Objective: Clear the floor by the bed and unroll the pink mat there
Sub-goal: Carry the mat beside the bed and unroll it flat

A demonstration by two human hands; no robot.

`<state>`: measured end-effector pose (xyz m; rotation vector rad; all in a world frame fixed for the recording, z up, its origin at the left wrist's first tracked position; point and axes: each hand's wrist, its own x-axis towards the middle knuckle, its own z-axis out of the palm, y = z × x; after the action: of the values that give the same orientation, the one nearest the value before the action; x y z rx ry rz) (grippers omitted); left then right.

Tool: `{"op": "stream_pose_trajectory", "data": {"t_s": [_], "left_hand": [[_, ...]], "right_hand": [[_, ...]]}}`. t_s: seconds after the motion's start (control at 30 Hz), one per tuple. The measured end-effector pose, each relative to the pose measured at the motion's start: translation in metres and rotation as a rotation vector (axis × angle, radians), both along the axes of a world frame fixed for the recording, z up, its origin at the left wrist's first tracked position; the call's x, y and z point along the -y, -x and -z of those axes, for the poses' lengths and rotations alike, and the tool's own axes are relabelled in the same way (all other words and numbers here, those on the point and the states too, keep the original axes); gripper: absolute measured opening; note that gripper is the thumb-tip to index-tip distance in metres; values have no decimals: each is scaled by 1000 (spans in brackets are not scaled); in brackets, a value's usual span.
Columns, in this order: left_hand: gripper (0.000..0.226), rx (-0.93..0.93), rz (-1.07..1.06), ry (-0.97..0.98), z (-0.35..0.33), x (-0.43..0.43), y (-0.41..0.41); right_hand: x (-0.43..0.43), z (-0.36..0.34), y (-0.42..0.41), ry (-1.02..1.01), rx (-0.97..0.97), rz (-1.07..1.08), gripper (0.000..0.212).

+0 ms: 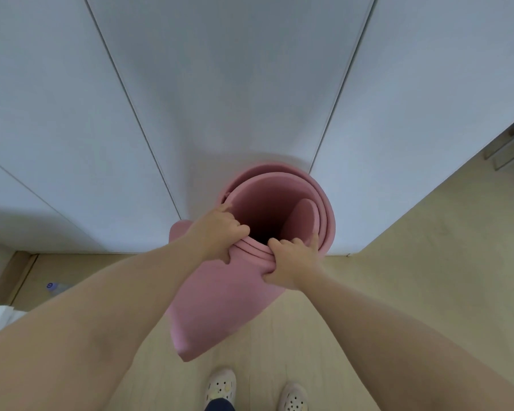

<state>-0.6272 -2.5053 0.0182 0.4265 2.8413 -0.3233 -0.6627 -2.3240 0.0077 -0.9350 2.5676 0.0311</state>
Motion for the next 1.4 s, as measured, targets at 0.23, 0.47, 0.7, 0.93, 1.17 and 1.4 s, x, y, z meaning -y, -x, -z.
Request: {"op": "stream_pose_trajectory", "data": {"t_s": [0.23, 0.47, 0.7, 0.93, 1.17, 1.4], "left_hand": [[43, 33, -57, -36, 6, -12, 4], [78, -36, 41, -50, 19, -12, -1], [62, -50, 95, 29, 7, -46, 22], [61, -91, 168, 12, -26, -112, 50], [60, -158, 231, -40, -74, -234, 98], [59, -235, 417, -35, -103, -376, 151]], "right_hand": [[7, 9, 5, -38, -137, -4, 51], [2, 3, 14, -63, -41, -26, 46], [-29, -3, 16, -28, -61, 60, 33], [-100, -26, 27, 44, -149, 198, 30], [-222, -75, 61, 13, -236, 338, 32], [-360, -105, 82, -35, -308, 567, 33]]}}
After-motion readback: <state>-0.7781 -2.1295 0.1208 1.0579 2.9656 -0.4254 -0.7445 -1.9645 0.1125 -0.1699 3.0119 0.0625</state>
